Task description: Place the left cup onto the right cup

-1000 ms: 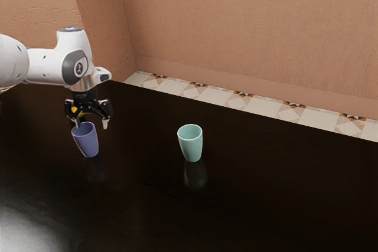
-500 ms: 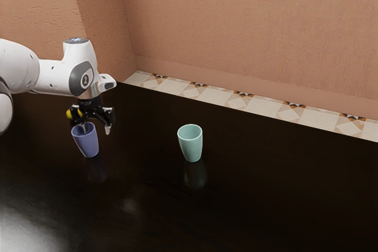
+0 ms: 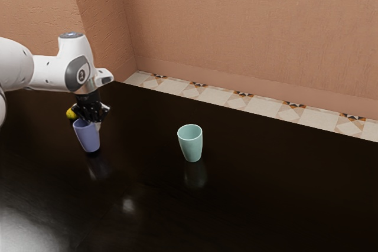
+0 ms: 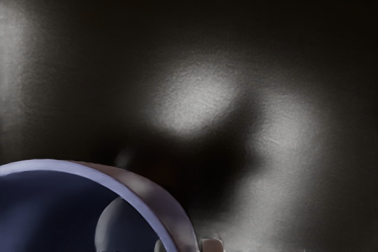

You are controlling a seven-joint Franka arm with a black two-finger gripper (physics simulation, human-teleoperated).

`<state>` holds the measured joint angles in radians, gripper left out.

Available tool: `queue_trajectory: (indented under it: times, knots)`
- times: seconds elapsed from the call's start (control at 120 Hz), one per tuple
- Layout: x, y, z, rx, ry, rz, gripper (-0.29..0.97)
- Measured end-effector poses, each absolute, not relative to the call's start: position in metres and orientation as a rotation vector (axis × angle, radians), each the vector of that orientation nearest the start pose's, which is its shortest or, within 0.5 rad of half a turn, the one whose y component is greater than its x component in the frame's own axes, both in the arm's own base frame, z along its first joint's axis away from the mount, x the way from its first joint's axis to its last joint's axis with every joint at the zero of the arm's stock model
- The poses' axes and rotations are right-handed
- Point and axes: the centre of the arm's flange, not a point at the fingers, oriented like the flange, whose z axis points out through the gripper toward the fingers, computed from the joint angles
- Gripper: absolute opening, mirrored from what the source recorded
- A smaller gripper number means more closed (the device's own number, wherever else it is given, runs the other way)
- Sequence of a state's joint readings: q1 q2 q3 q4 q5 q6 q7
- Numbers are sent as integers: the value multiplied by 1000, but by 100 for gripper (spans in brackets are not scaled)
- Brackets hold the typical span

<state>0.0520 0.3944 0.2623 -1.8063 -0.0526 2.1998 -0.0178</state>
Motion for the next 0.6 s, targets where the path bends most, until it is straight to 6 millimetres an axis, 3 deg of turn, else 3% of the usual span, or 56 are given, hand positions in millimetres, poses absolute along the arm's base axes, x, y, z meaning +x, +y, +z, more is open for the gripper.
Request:
queue_trajectory:
  times: [0.117, 0.225, 0.3, 0.417, 0.6]
  knots:
    - [608, 169, 383, -3056, -512, -50, -8]
    - [602, 123, 432, -3063, -434, -71, -9]
    - [601, 79, 459, -3066, -358, -74, -10]
    - [608, 10, 485, -3063, -264, -75, -10]
    - [634, -62, 502, -3066, -239, -68, -9]
